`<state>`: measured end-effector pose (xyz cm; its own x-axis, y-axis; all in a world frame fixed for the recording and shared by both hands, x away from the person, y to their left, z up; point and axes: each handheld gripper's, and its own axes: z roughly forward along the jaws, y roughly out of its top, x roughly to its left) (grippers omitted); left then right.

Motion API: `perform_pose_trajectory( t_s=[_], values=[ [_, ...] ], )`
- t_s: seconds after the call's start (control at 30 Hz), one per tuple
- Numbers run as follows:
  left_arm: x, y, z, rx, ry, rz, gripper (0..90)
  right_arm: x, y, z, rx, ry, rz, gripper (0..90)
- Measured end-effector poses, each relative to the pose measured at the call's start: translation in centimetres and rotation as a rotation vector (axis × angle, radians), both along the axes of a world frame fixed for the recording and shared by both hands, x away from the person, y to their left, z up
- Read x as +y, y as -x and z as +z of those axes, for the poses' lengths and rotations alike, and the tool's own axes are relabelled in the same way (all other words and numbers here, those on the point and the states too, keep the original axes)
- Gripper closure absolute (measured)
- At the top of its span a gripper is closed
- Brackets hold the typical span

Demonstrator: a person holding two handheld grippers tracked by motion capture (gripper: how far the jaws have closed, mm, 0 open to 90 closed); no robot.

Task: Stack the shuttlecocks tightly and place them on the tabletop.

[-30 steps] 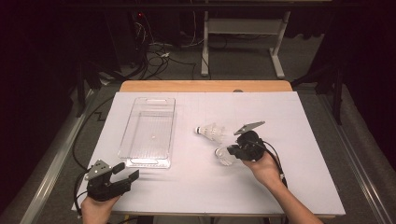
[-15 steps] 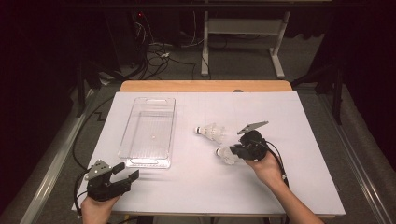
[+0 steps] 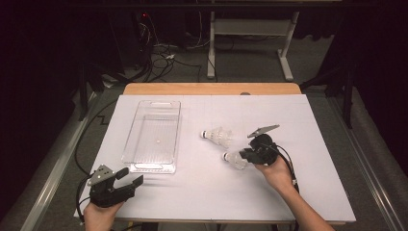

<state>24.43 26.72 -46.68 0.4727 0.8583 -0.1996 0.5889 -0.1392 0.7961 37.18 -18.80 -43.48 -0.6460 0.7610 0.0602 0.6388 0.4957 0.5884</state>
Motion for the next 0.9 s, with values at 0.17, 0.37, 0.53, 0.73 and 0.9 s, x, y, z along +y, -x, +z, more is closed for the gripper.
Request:
perform_pose_trajectory(
  t_s=[0.17, 0.37, 0.53, 0.73, 0.9],
  values=[
    [0.01, 0.00, 0.00, 0.000, 0.001, 0.001, 33.0, -0.31, -0.23, -0.15, 0.004, -0.002, -0.014, 77.3],
    [0.02, -0.01, -0.01, 0.000, 0.002, 0.001, 33.0, -0.66, -0.47, -0.49, 0.004, 0.003, -0.027, 76.6],
    [0.00, -0.01, -0.01, 0.000, 0.001, 0.000, 33.0, -0.89, -0.57, -0.61, 0.012, -0.001, -0.039, 76.6],
    [0.01, 0.00, 0.00, 0.000, 0.001, 0.000, 32.9, -0.88, -0.74, -0.83, 0.015, 0.005, -0.047, 76.6],
    [0.02, 0.01, 0.00, -0.001, 0.001, 0.000, 32.9, -0.92, -0.90, -0.99, 0.016, 0.008, -0.048, 76.1]
  ],
)
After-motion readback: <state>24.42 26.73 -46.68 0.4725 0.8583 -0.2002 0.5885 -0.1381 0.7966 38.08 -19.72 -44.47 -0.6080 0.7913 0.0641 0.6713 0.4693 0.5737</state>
